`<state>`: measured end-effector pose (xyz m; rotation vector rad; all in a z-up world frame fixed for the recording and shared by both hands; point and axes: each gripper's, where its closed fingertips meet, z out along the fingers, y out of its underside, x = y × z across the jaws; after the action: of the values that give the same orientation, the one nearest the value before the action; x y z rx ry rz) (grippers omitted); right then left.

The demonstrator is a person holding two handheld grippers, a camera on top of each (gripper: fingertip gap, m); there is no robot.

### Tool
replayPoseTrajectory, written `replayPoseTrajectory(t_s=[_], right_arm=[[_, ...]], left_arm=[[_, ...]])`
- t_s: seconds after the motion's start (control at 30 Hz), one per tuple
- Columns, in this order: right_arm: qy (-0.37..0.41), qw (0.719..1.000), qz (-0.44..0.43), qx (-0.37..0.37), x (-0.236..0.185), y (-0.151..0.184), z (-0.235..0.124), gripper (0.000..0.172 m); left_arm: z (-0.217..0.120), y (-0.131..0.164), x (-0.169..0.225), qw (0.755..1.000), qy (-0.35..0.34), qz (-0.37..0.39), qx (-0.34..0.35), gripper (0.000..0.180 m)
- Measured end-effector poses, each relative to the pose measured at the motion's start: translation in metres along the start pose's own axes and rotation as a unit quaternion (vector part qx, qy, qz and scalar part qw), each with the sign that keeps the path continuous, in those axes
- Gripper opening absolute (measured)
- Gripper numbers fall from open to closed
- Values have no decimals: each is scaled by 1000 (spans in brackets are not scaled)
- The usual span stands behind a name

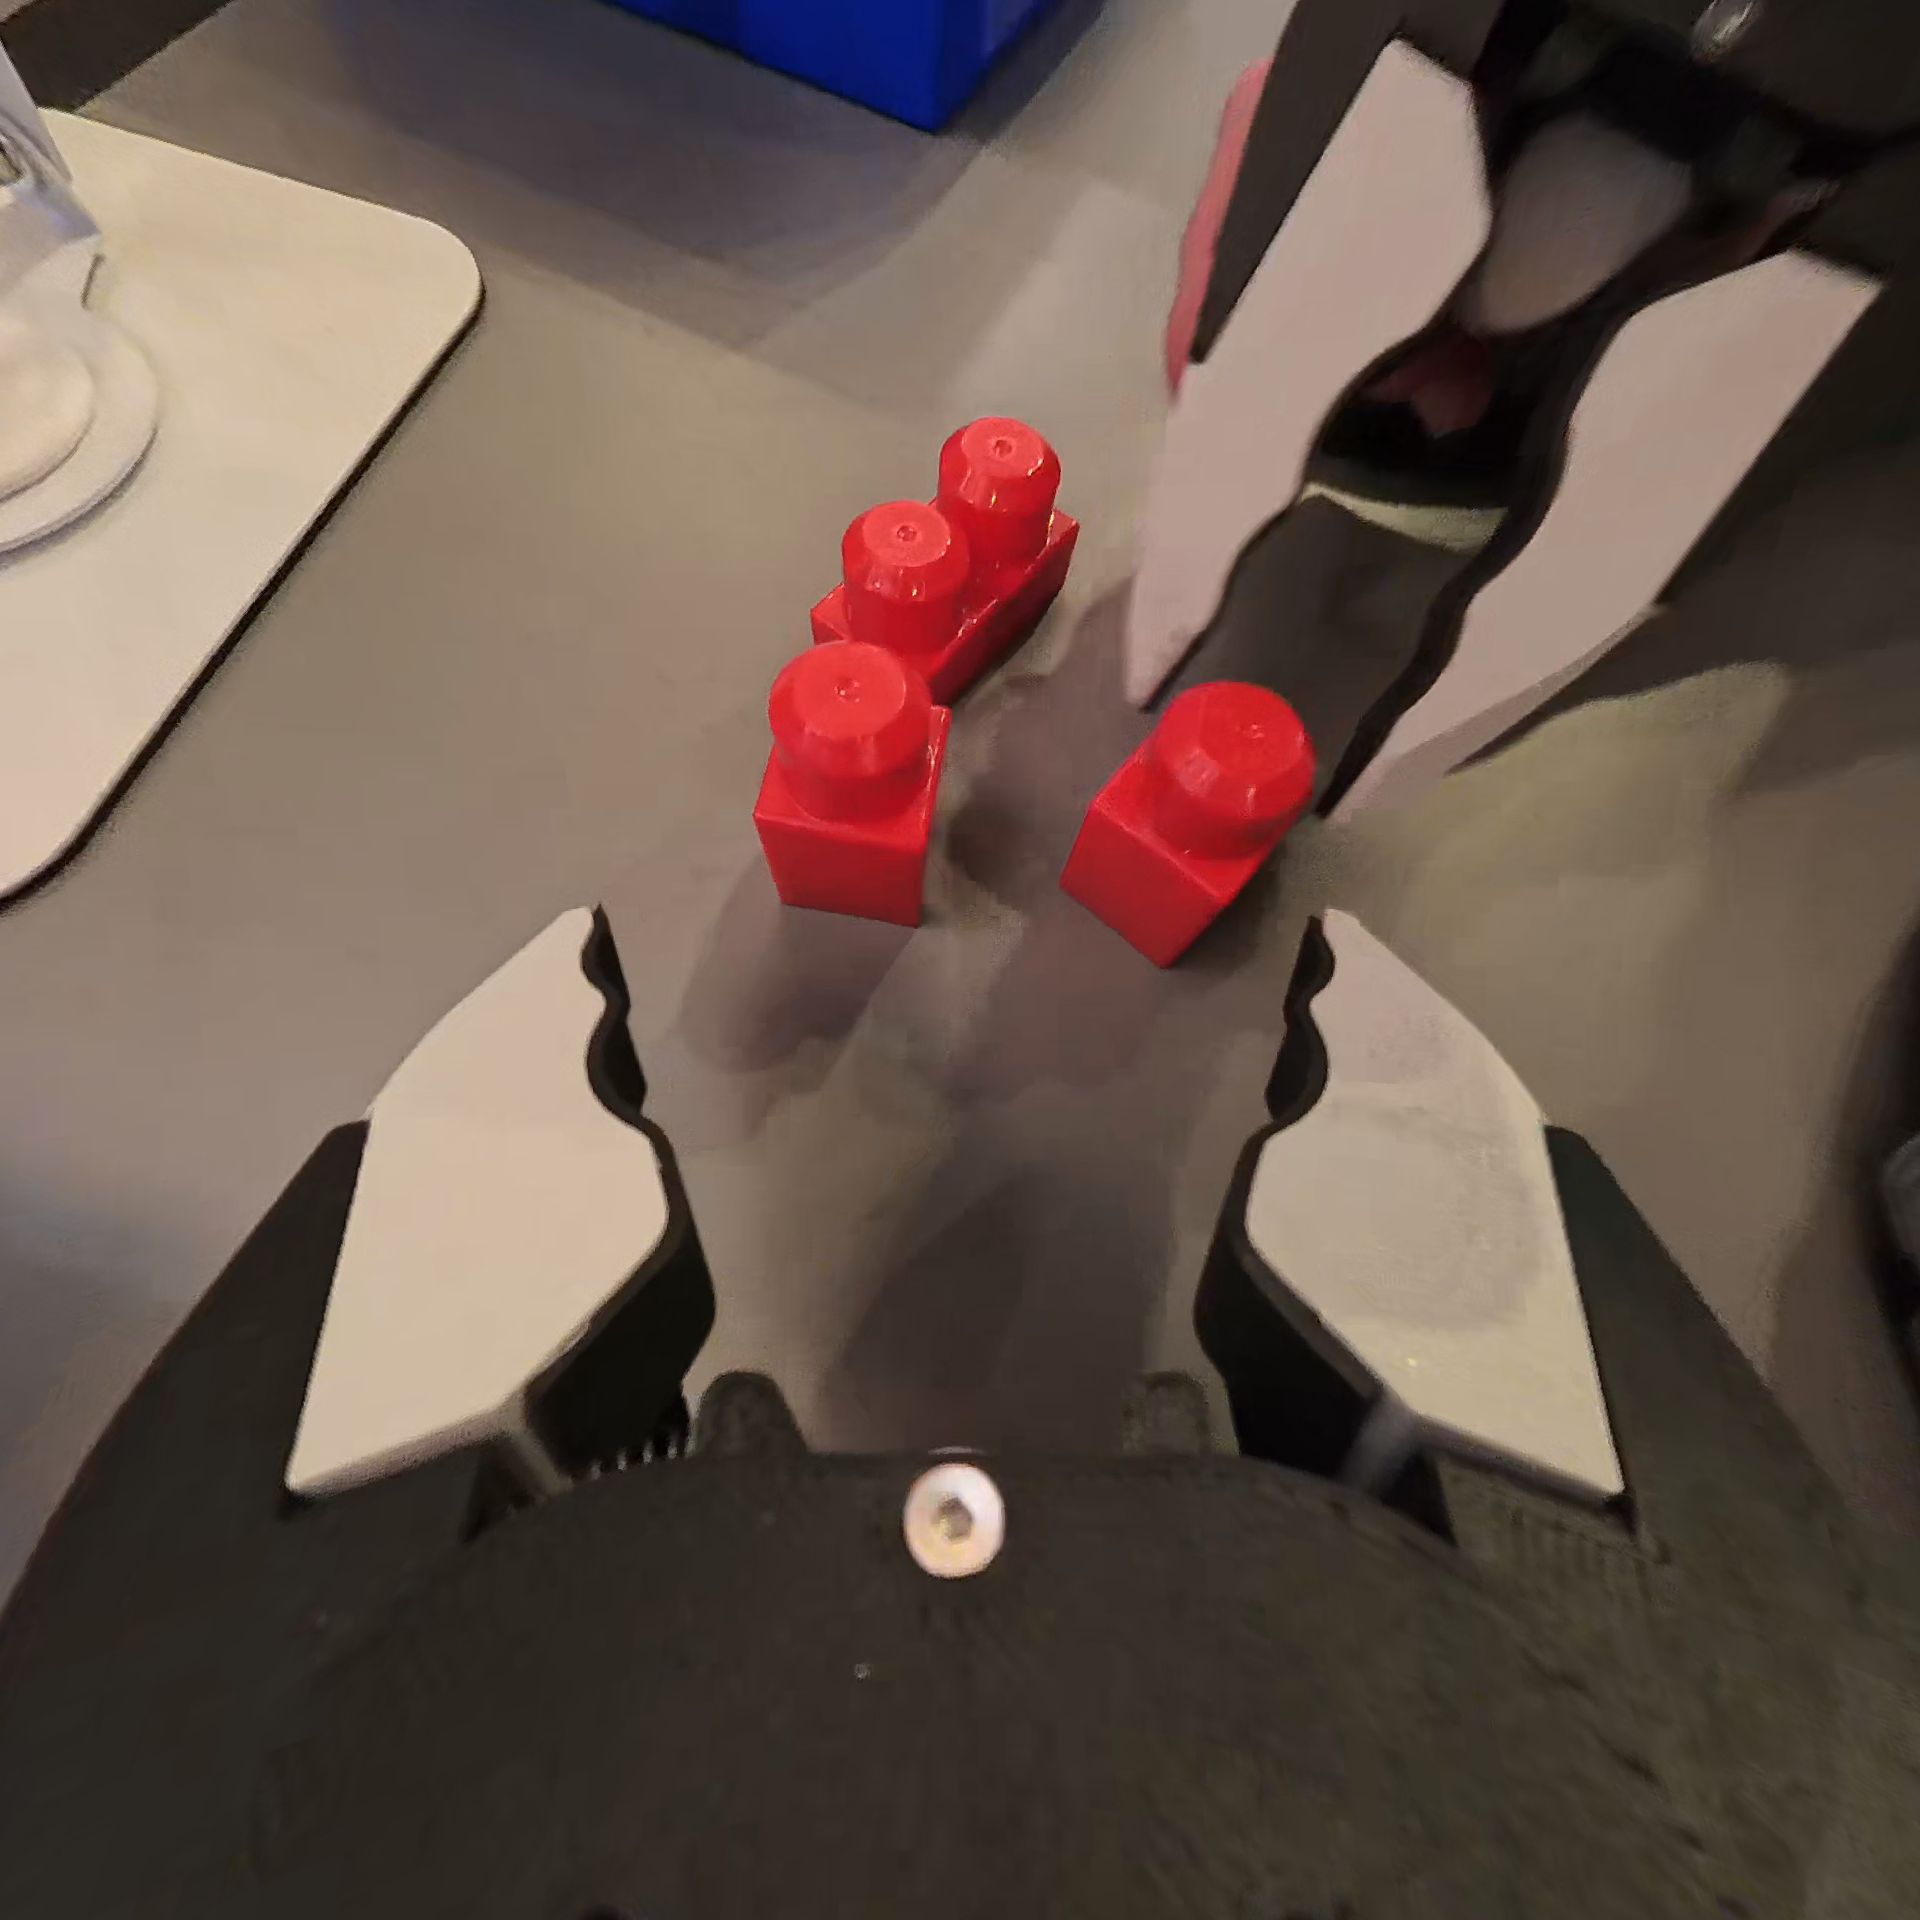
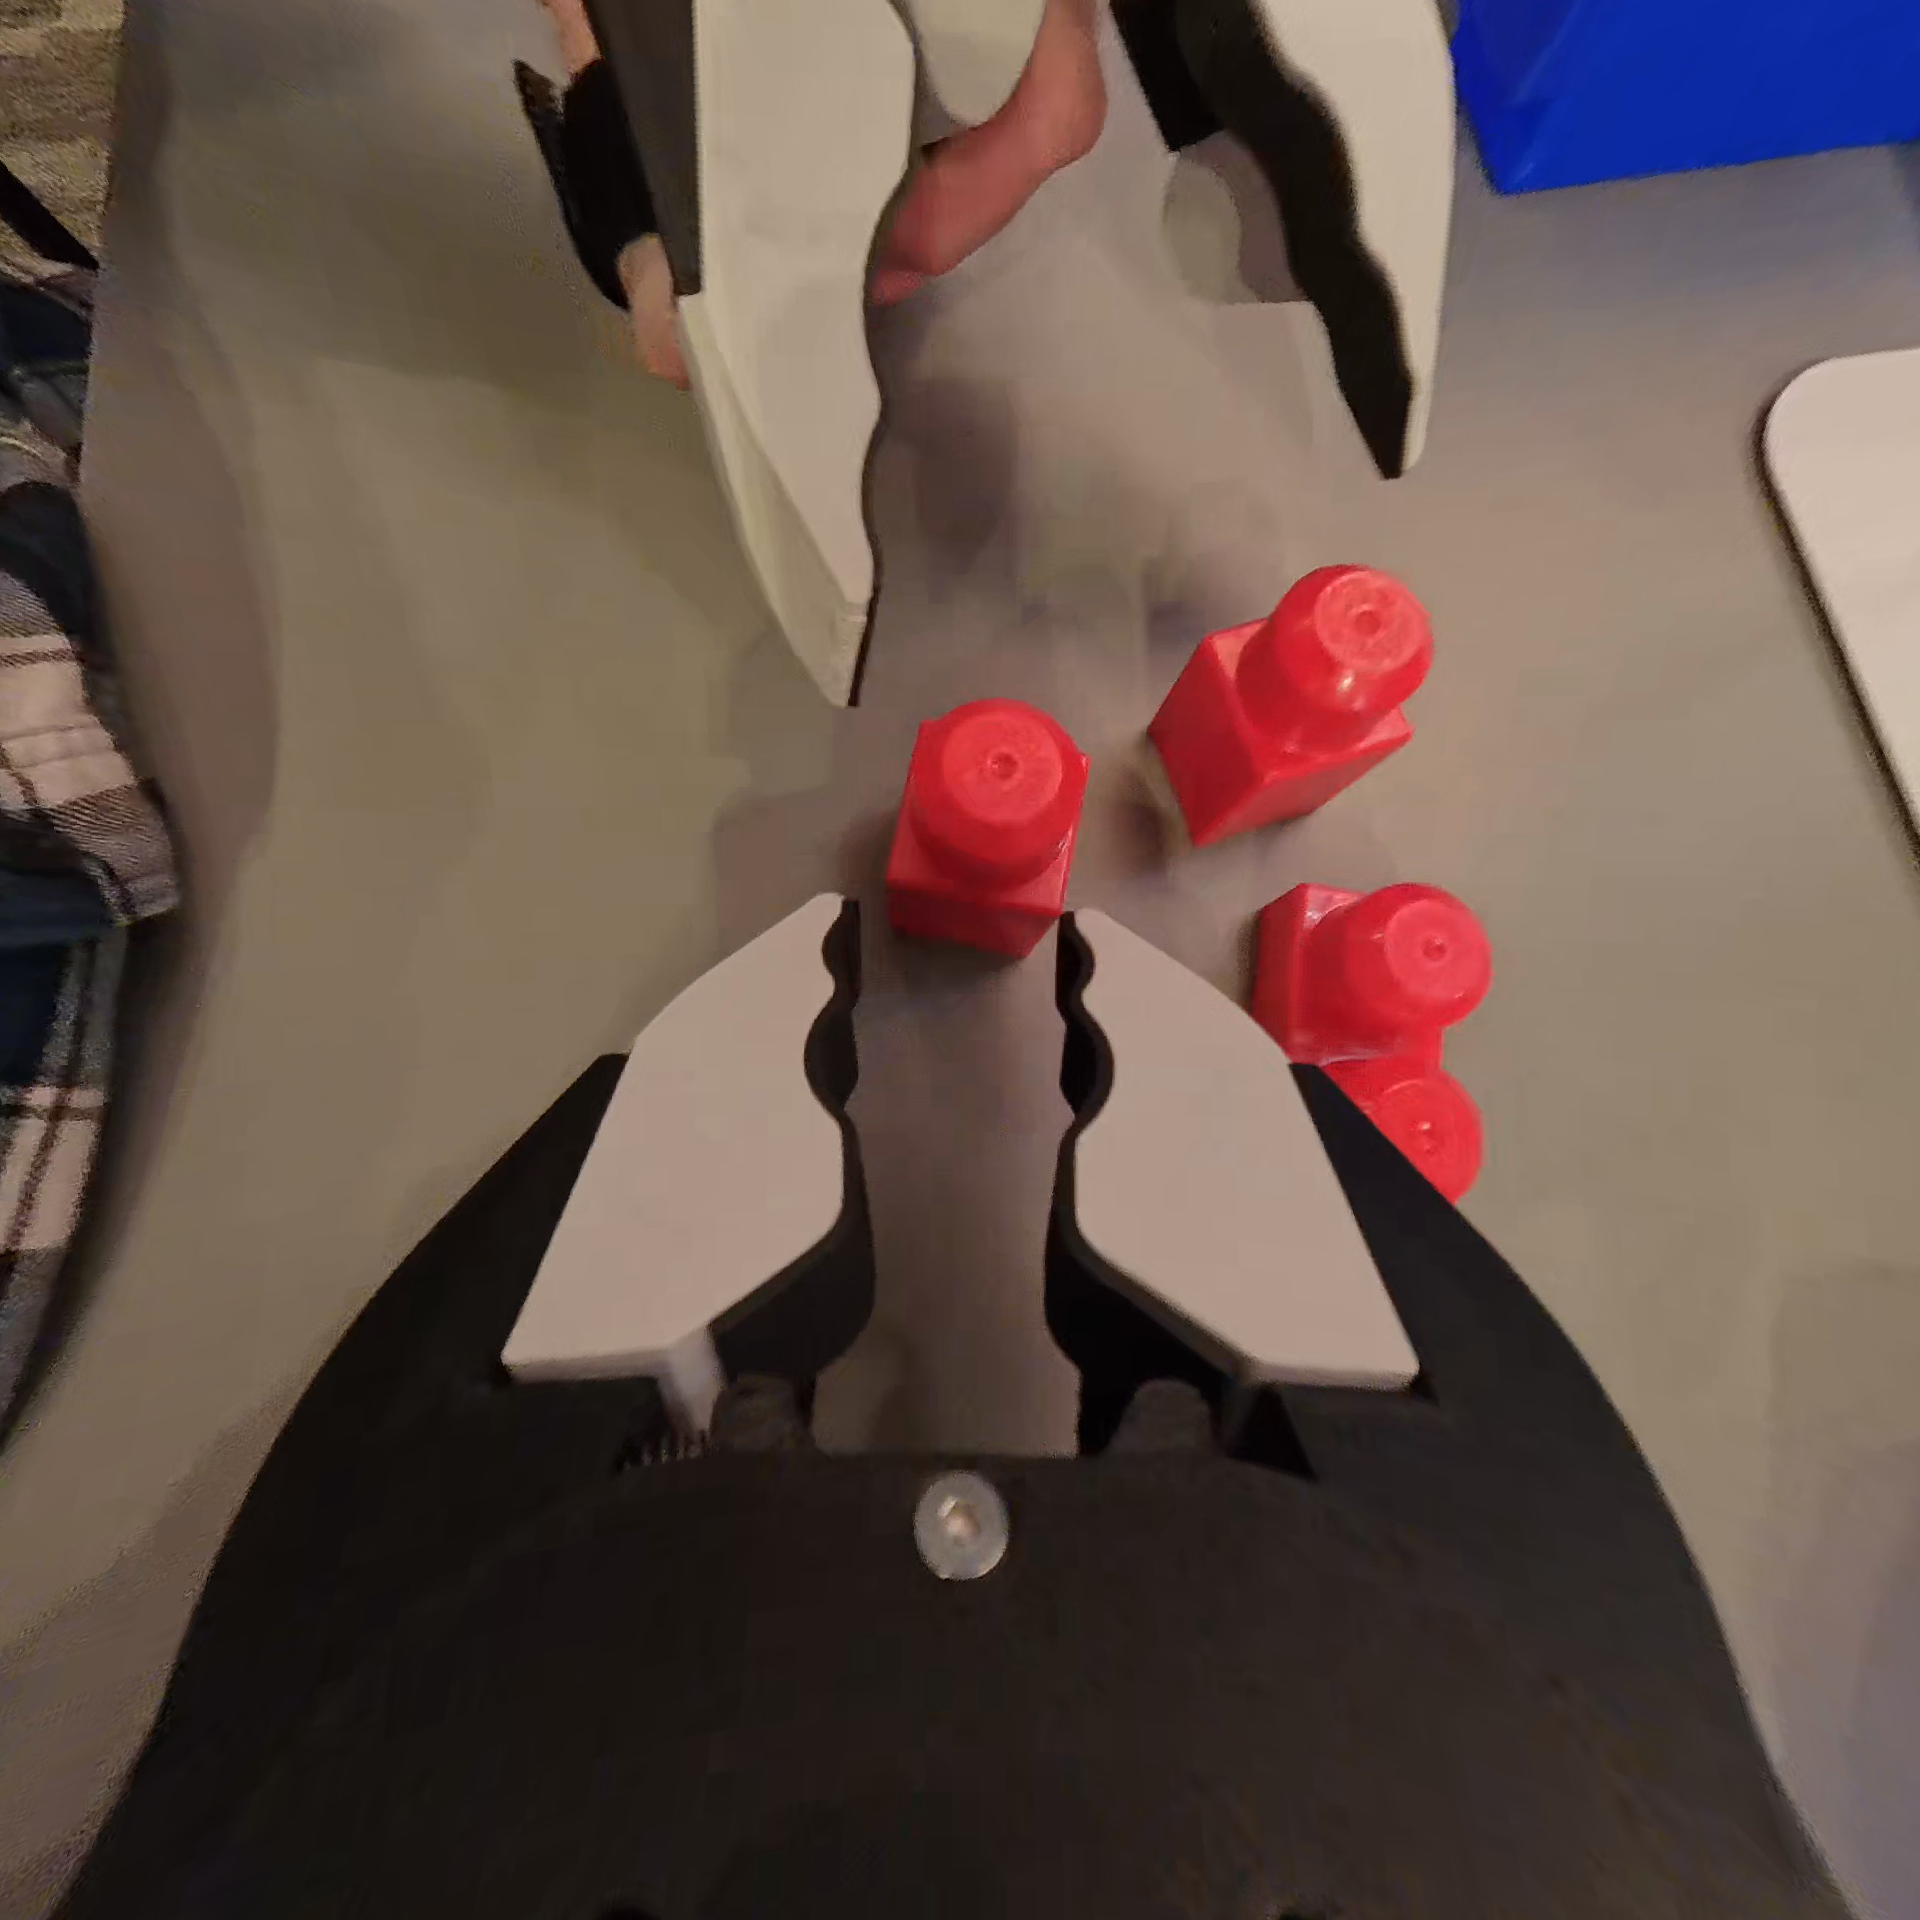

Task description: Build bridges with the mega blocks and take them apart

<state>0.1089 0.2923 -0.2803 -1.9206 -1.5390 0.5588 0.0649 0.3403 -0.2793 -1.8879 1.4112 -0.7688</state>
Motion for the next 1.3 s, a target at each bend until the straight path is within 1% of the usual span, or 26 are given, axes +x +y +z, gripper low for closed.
replayPoseTrajectory(t_s=[0.07,0.2,0.27,0.37,0.47,0.6,0.73,0.8,0.93,1.17,1.3], right_arm=[[3,1000,9,-14,-3,4,1,27],[32,999,28,-19,5,6,11,22],[42,998,40,-15,11,4,14,20],[61,997,46,-21,21,3,15,15],[78,995,57,-27,34,4,15,13],[97,994,57,-14,45,-3,9,13],[110,990,83,10,59,-8,6,13],[111,990,83,6,63,-9,9,9],[107,991,79,-3,64,-10,18,9],[100,992,80,-6,65,-11,25,5],[112,991,76,-9,67,-11,14,7]], left_arm=[[4,-1,1,1000,11,12,-5,118],[15,1,5,999,35,19,-22,118],[18,3,5,998,34,25,-35,117],[20,3,4,998,33,28,-37,113],[23,2,1,998,34,35,-45,109],[27,6,-2,996,29,39,-69,105],[24,5,-1,997,34,38,-58,97],[23,2,-1,998,37,35,-47,88],[26,-1,-2,997,37,42,-47,84],[31,-3,5,995,58,59,-54,84],[29,-3,6,995,62,61,-52,78]])
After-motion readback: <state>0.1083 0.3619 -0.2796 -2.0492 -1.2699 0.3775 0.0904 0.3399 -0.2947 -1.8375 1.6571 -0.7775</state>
